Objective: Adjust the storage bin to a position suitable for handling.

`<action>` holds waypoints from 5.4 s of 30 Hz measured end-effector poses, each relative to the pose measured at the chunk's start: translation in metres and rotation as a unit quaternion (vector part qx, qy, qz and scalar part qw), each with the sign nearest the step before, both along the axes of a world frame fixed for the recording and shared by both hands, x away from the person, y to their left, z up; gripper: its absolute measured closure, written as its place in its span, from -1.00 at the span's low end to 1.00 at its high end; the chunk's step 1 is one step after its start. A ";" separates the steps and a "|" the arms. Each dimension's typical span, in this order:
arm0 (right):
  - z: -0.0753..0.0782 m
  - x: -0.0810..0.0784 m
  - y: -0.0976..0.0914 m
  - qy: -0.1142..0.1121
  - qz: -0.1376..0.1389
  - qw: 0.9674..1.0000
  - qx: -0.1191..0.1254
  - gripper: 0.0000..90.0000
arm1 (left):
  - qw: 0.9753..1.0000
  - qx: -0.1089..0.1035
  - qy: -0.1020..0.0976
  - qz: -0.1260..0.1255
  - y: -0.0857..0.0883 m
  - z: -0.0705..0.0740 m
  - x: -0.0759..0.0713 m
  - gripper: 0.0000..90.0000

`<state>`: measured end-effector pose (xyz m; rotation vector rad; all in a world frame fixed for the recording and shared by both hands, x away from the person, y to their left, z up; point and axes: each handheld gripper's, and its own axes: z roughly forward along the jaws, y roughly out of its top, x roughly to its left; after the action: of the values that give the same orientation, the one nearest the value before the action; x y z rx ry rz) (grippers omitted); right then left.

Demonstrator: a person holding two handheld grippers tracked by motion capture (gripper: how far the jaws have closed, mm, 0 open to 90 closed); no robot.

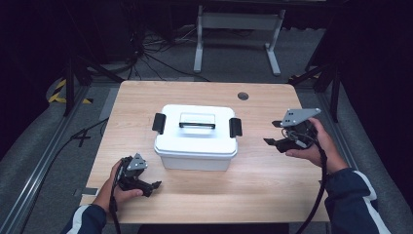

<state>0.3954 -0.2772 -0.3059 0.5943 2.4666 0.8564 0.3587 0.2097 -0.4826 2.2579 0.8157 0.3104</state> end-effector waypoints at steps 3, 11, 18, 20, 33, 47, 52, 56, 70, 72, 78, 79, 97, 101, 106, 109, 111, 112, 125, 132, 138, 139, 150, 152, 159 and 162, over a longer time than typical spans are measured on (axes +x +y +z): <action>0.009 0.002 0.013 -0.005 0.014 1.000 -0.007 -0.20 | 1.000 0.001 0.001 -0.001 0.000 0.000 0.000 -0.99; 0.030 0.010 0.054 -0.013 0.052 0.998 -0.038 -0.18 | 1.000 0.001 0.001 0.000 0.000 0.000 0.000 -0.99; 0.037 0.018 0.087 -0.008 0.078 0.995 -0.067 -0.16 | 1.000 0.001 0.001 -0.001 0.000 0.000 0.000 -0.99; 0.038 0.022 0.099 -0.009 0.086 0.993 -0.077 -0.15 | 1.000 0.002 0.001 -0.001 0.000 0.000 0.000 -0.99; 0.034 0.037 0.150 0.007 0.132 0.985 -0.115 -0.10 | 1.000 0.001 0.003 -0.003 0.000 0.000 0.001 -0.99; 0.017 0.052 0.190 0.041 0.157 0.971 -0.177 0.18 | 1.000 0.002 0.004 -0.005 0.000 0.001 0.001 -0.99; 0.019 0.050 0.188 0.030 0.167 0.969 -0.179 0.55 | 1.000 0.004 0.003 -0.008 0.001 0.001 0.001 -0.99; 0.024 0.044 0.190 0.015 0.179 0.969 -0.170 0.71 | 1.000 0.002 0.004 -0.007 0.000 0.001 0.001 -0.99; 0.023 0.044 0.197 0.002 0.189 0.963 -0.190 0.88 | 1.000 0.002 0.002 -0.008 0.001 0.001 0.002 -0.99; 0.024 0.043 0.197 0.001 0.188 0.965 -0.185 0.88 | 1.000 0.002 0.002 -0.007 0.001 0.001 0.002 -0.99; 0.030 0.042 0.196 -0.011 0.192 0.965 -0.180 0.88 | 1.000 0.002 0.002 -0.008 0.001 0.001 0.002 -0.99; 0.030 0.042 0.196 -0.014 0.193 0.965 -0.178 0.88 | 1.000 0.002 0.002 -0.008 0.001 0.001 0.002 -0.99; 0.053 0.039 0.185 -0.046 0.195 0.969 -0.144 0.88 | 1.000 0.002 0.002 -0.008 0.001 0.001 0.002 -0.99; 0.058 0.037 0.179 -0.050 0.189 0.971 -0.136 0.88 | 1.000 0.002 0.002 -0.008 0.001 0.001 0.002 -0.99; 0.061 0.036 0.170 -0.051 0.182 0.973 -0.128 0.88 | 1.000 0.003 0.002 -0.008 0.001 0.001 0.002 -0.99; 0.062 0.034 0.166 -0.052 0.180 0.974 -0.129 0.88 | 1.000 0.002 0.002 -0.007 0.001 0.001 0.002 -0.99; 0.063 0.034 0.162 -0.053 0.179 0.974 -0.127 0.88 | 1.000 0.001 0.004 -0.007 0.000 0.001 0.001 -0.99; 0.063 0.033 0.160 -0.053 0.176 0.975 -0.125 0.88 | 1.000 0.002 0.004 -0.007 0.000 0.001 0.001 -0.99; 0.071 0.029 0.106 -0.059 0.137 0.982 -0.113 0.88 | 1.000 0.003 0.003 -0.009 0.001 0.001 0.001 -0.99; 0.068 0.027 0.069 -0.062 0.113 0.987 -0.098 0.88 | 1.000 0.003 0.003 -0.010 0.001 0.001 0.002 -0.99; 0.068 0.022 0.042 -0.063 0.092 0.989 -0.095 0.88 | 1.000 0.002 0.003 -0.008 0.001 0.001 0.001 -0.99; 0.068 0.021 0.037 -0.064 0.086 0.990 -0.095 0.88 | 1.000 0.002 0.003 -0.007 0.001 0.001 0.001 -0.99; 0.063 0.015 -0.005 -0.056 0.050 0.994 -0.081 0.88 | 1.000 0.002 0.003 -0.008 0.001 0.001 0.001 -0.99; 0.061 0.015 -0.012 -0.055 0.045 0.994 -0.081 0.88 | 1.000 0.002 0.003 -0.008 0.001 0.001 0.001 -0.99; 0.057 0.011 -0.036 -0.055 0.023 0.996 -0.073 0.88 | 1.000 0.002 0.003 -0.007 0.001 0.001 0.001 -0.99; 0.054 0.010 -0.047 -0.052 0.012 0.996 -0.074 0.88 | 1.000 0.002 0.003 -0.007 0.001 0.001 0.001 -0.99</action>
<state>0.4055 -0.3237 -0.2514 0.4565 2.4202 0.6880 0.3599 0.2105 -0.4821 2.2679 0.8020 0.2989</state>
